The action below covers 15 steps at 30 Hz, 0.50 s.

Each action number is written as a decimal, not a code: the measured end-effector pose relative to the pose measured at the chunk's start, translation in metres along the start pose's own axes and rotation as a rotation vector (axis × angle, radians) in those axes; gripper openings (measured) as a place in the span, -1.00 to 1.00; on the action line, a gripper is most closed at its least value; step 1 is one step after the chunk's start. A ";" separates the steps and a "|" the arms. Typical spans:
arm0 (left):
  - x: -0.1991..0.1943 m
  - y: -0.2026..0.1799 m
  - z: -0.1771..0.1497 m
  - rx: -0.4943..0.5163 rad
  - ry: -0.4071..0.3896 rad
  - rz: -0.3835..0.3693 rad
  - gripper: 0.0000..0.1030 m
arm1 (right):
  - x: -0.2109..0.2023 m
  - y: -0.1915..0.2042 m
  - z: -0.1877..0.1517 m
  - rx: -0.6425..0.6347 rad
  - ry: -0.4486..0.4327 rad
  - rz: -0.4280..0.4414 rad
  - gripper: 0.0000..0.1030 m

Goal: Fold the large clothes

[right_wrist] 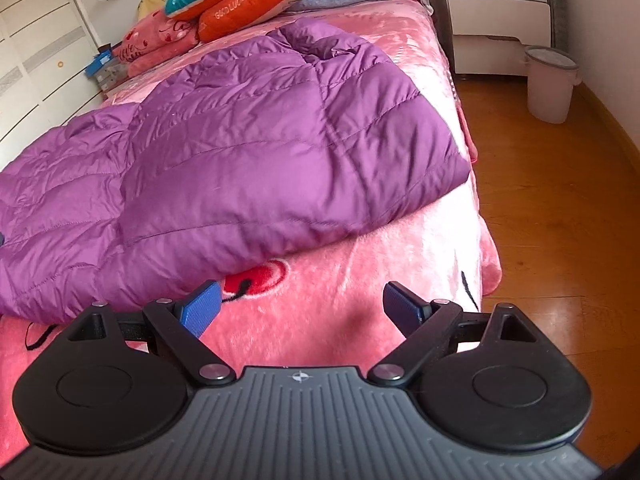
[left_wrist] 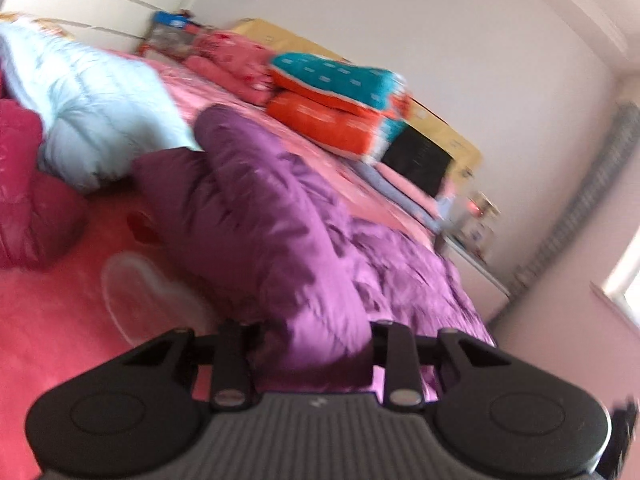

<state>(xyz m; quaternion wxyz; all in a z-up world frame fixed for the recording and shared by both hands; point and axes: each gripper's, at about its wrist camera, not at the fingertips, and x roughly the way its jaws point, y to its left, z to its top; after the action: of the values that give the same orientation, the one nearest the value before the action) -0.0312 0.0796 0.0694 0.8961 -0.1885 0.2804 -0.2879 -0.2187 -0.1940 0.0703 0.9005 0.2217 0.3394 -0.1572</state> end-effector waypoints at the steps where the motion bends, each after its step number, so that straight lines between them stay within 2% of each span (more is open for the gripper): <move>1: -0.004 -0.006 -0.006 0.034 0.014 -0.016 -0.43 | -0.002 0.000 -0.001 0.001 -0.001 0.001 1.00; 5: -0.013 -0.014 -0.033 0.144 0.114 -0.061 -0.33 | -0.009 0.002 0.000 -0.002 -0.009 0.006 1.00; 9: -0.020 0.006 -0.037 0.120 0.199 -0.090 -0.10 | -0.011 0.003 0.002 0.007 -0.020 0.008 1.00; 11: -0.029 0.015 -0.032 0.110 0.207 -0.103 0.20 | -0.011 0.005 0.007 0.013 -0.028 0.020 1.00; 13: -0.046 0.021 -0.030 0.101 0.184 -0.107 0.36 | -0.010 0.010 0.012 0.006 -0.044 0.033 1.00; 15: -0.059 0.028 -0.021 0.090 0.143 -0.120 0.41 | -0.010 0.015 0.017 -0.007 -0.063 0.052 1.00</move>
<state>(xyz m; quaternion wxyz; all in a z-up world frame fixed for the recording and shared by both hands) -0.0727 0.1342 0.0623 0.8626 -0.1435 0.3186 -0.3659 -0.2100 -0.1882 0.0932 0.9153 0.2223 0.3055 -0.1395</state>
